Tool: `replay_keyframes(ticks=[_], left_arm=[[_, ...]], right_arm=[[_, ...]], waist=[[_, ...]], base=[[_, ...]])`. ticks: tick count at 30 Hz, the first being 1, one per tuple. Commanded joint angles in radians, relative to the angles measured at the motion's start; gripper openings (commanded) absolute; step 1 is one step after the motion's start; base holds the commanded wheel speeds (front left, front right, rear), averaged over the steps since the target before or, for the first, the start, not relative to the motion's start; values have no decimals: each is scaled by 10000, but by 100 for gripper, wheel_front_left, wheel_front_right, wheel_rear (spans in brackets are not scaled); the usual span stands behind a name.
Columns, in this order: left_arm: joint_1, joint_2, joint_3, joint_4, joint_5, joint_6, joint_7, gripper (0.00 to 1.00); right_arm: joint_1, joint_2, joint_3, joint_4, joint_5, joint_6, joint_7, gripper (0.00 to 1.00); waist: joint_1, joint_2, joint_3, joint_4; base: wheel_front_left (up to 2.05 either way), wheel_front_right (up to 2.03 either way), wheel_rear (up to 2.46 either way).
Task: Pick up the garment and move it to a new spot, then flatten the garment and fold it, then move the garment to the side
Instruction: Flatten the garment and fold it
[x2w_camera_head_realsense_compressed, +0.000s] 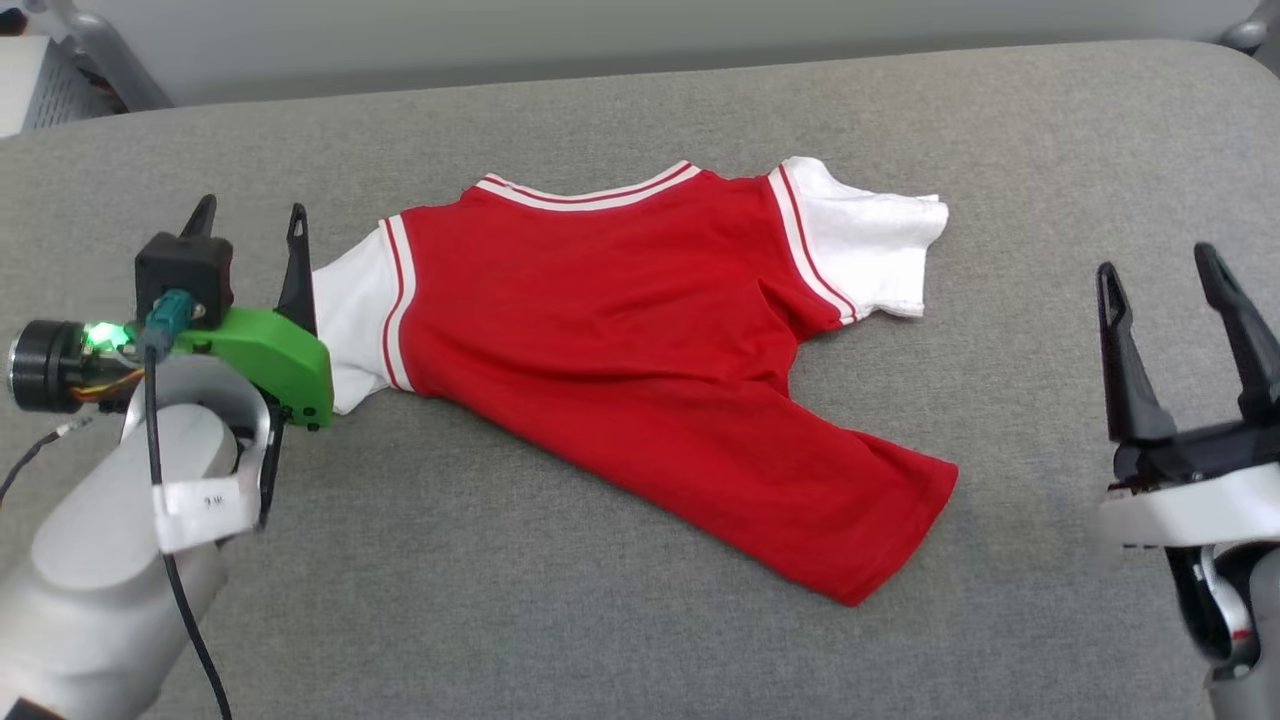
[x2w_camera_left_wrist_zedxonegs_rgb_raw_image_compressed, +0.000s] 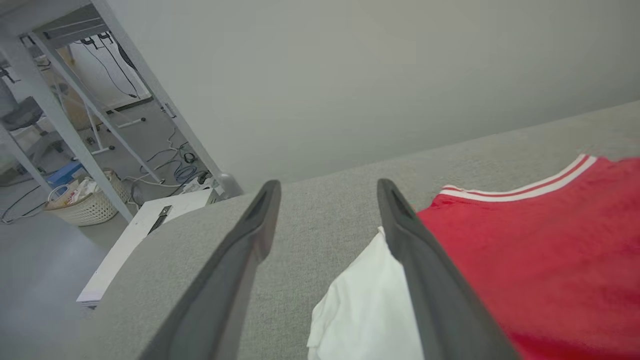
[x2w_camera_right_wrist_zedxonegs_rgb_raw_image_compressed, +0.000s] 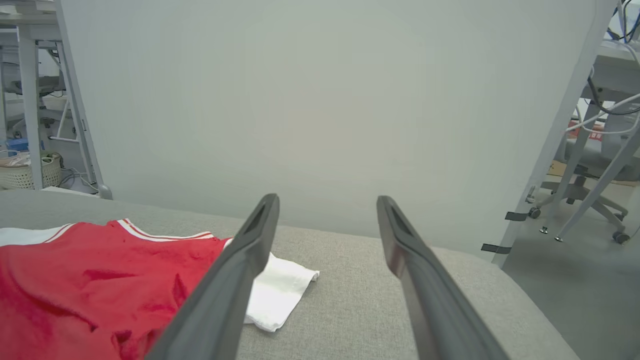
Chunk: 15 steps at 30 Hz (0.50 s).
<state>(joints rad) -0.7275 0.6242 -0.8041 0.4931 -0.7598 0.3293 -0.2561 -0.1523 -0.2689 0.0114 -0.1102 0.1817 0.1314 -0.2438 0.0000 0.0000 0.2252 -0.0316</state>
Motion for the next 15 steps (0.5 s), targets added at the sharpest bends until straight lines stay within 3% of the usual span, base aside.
replay_keyframes(ticks=[1, 4, 7, 12, 15], left_arm=[[838, 35, 510, -593, 505, 369, -53, 100], [1974, -69, 1688, -1913, 1444, 937, -54, 100], [3042, -311, 2681, -2986, 2384, 1226, -55, 100], [4289, -867, 3906, -4058, 3637, 1348, -55, 100], [4826, -1259, 4342, -4408, 4218, 1200, -56, 100]], right_arm=[[-475, -236, 129, -81, 53, -7, 166, 100], [-1257, -696, 352, -29, 279, -7, 659, 100], [-2119, -1321, 814, 252, 633, -7, 1524, 100], [-3384, -2266, 1649, 1136, 1746, -7, 3501, 100], [-4032, -2897, 2372, 1804, 2587, -7, 5137, 100]], waist=[[0, 0, -160, 156], [0, 0, -228, 289], [0, 0, -241, 469], [0, 0, -149, 767], [0, 0, 21, 982]], base=[[0, 0, 0], [0, 0, 0], [0, 0, 0], [0, 0, 0], [0, 0, 0]])
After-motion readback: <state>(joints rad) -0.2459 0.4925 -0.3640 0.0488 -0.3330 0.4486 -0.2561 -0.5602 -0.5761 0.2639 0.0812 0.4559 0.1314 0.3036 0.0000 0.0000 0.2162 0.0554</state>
